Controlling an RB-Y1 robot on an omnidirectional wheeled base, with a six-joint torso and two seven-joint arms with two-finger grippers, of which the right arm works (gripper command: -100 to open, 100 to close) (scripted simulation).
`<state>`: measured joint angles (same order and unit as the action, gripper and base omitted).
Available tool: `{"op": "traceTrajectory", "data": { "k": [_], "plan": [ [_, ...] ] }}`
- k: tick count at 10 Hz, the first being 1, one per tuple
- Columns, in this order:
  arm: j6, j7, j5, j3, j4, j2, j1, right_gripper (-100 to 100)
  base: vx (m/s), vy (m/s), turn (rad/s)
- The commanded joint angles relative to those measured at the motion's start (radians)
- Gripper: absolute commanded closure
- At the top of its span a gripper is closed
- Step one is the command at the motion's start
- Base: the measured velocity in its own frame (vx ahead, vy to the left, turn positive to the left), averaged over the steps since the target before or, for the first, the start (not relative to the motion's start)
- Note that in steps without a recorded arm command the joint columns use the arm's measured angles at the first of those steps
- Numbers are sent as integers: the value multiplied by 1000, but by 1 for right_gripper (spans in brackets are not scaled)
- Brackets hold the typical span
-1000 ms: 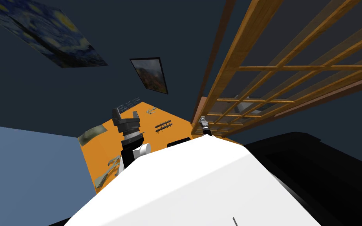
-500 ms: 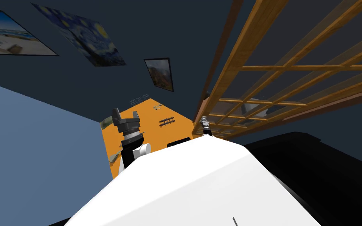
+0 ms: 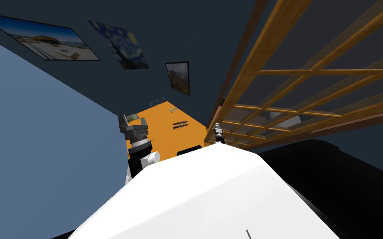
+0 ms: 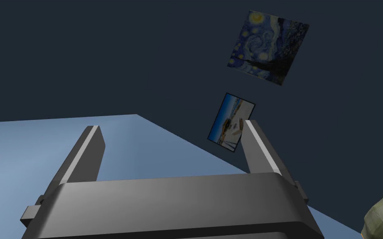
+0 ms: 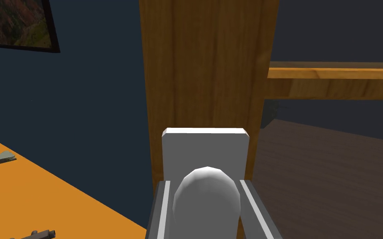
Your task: Pull the door open
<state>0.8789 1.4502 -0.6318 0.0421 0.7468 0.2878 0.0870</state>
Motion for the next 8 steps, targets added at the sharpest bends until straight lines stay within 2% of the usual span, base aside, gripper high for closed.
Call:
{"op": "traceTrajectory", "data": {
  "k": [1, 4, 6, 7, 8],
  "plan": [
    [3, -22, -28, 3, 3, -5, -3, 100, -217, -20, 227],
    [7, -57, -80, 1, 4, -7, -4, 100, -197, 0, 252],
    [8, -76, -108, 0, 5, -8, -5, 100, -186, -49, 205],
    [8, -68, -99, -2, -1, -6, -3, 100, -71, -23, 52],
    [8, -55, -89, 19, 5, 1, 3, 100, -131, 23, 67]
  ]
}}
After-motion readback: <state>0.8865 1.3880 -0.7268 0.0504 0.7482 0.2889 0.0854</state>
